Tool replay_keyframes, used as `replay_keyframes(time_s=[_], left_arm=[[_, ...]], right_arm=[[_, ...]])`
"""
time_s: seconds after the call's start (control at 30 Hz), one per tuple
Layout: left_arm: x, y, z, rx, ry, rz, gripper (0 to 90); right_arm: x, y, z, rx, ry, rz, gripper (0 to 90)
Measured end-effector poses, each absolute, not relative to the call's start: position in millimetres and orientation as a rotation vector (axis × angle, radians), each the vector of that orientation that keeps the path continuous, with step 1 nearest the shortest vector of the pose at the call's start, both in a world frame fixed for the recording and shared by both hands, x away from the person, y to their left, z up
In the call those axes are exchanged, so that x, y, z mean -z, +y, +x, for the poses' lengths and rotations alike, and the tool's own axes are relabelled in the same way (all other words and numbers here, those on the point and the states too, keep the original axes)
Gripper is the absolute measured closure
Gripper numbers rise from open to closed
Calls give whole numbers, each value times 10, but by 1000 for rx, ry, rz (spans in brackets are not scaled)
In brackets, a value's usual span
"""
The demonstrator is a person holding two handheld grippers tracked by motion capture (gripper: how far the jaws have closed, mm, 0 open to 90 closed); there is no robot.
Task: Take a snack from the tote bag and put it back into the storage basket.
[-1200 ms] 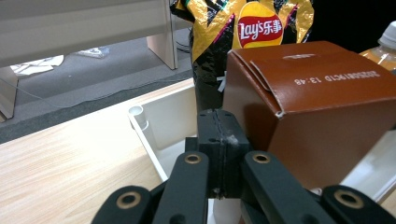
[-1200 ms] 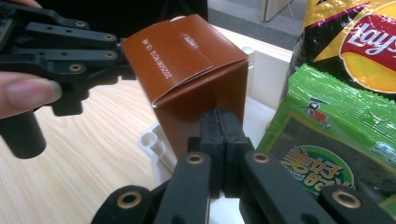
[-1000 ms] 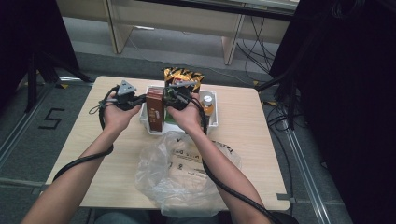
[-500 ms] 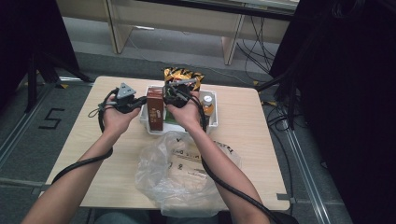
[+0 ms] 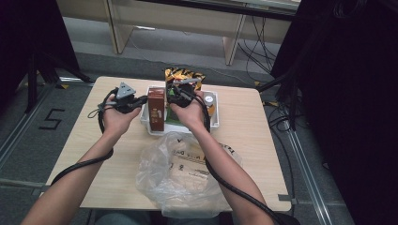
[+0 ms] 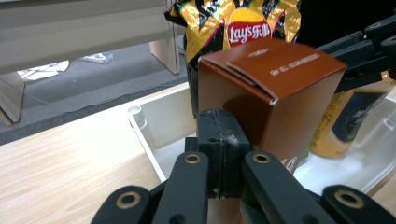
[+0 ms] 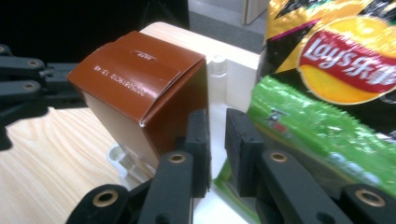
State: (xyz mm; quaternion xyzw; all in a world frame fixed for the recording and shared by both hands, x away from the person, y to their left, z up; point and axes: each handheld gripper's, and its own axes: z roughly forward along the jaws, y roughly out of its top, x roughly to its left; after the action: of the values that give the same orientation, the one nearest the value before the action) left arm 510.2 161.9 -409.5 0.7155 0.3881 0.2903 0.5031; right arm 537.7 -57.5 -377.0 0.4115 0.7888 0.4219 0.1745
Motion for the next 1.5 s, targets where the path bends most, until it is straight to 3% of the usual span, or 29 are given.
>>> replay_keyframes(time_s=[0.7,1.03,1.17,1.5], left_arm=[[3883,1789,4789,-700,922,1686,835],[3900,1846,4558,-682,899,1702,732],[3904,1873,4466,-657,884,1718,631],[3882,1942,4284,-634,863,1720,546]], right_arm=[[3698,-960,5206,-1194,2197,1155,703],[3618,-1121,5017,-1220,2190,1109,634],[3601,-1251,4905,-1263,2192,1101,588],[3563,-1563,4684,-1295,2200,1129,532]])
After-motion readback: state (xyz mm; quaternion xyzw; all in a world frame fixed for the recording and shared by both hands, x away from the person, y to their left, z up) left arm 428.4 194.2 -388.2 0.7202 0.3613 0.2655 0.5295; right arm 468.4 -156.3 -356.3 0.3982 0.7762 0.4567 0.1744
